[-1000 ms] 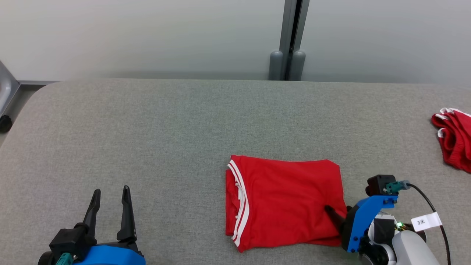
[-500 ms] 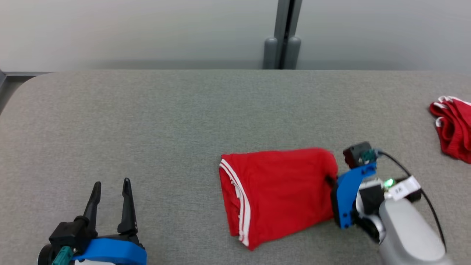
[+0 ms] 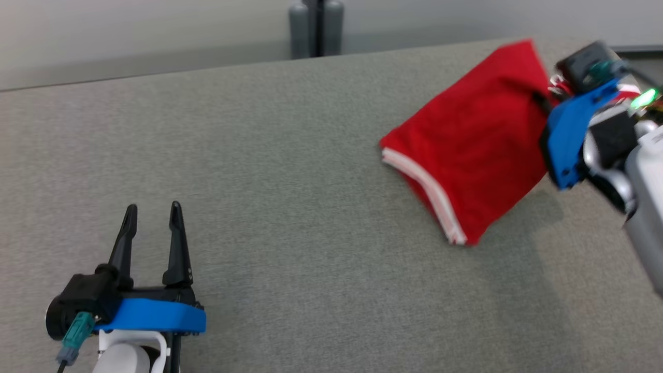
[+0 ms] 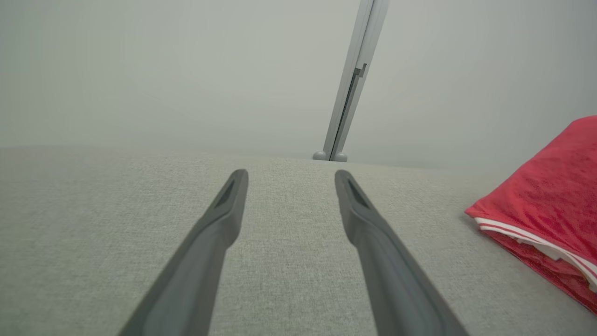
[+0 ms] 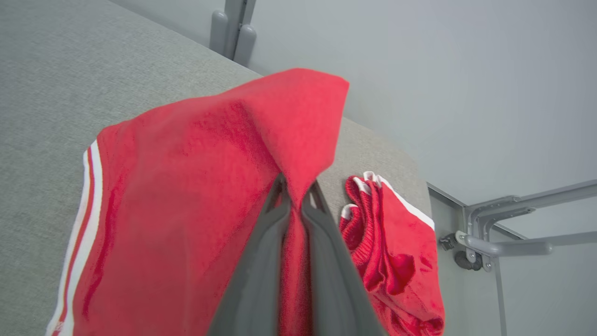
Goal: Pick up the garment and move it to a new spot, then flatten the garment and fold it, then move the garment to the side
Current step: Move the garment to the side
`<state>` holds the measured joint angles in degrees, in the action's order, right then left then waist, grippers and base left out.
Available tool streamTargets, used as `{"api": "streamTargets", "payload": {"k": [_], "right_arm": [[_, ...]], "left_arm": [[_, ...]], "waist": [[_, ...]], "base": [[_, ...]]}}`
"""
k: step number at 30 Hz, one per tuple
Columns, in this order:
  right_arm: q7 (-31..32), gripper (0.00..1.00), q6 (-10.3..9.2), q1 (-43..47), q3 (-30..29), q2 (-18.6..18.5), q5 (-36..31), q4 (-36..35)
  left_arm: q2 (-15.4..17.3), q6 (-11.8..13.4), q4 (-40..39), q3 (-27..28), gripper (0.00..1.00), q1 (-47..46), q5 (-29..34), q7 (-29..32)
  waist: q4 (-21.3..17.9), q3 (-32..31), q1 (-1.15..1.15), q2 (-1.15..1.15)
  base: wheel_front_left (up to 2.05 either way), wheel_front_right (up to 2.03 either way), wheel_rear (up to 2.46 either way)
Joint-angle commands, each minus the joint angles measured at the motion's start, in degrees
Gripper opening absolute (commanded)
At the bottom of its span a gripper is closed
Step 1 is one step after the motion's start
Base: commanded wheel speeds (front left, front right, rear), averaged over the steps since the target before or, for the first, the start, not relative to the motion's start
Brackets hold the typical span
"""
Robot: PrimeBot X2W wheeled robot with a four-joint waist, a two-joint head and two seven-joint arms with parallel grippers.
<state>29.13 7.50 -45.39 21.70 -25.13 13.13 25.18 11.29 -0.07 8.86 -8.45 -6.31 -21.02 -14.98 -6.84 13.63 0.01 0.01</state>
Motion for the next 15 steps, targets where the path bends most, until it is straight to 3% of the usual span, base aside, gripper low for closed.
{"api": "streamTargets", "payload": {"k": [1,5,15], "right_arm": [[-0.79,0.0,-0.01,-2.1,0.08,-1.05,0.27,0.23],[-3.71,0.0,-0.02,-7.35,0.64,-4.36,0.53,1.41],[-8.28,0.0,-0.01,-11.55,-7.74,-11.04,-0.86,7.53]], "left_arm": [[-0.04,-0.48,-0.25,-0.25,1.0,-1.18,0.49,-0.24],[0.1,-0.93,-0.8,-0.49,1.0,-3.11,1.51,-0.25],[2.04,-2.37,-1.96,-1.46,1.0,-8.11,3.12,0.18]], "waist": [[-0.62,0.67,-0.01,-0.01],[-2.65,3.43,-0.01,-0.01],[-4.18,10.63,-0.01,-0.01]], "base": [[0.0,0.0,0.0],[0.0,0.0,0.0],[0.0,0.0,0.0]]}}
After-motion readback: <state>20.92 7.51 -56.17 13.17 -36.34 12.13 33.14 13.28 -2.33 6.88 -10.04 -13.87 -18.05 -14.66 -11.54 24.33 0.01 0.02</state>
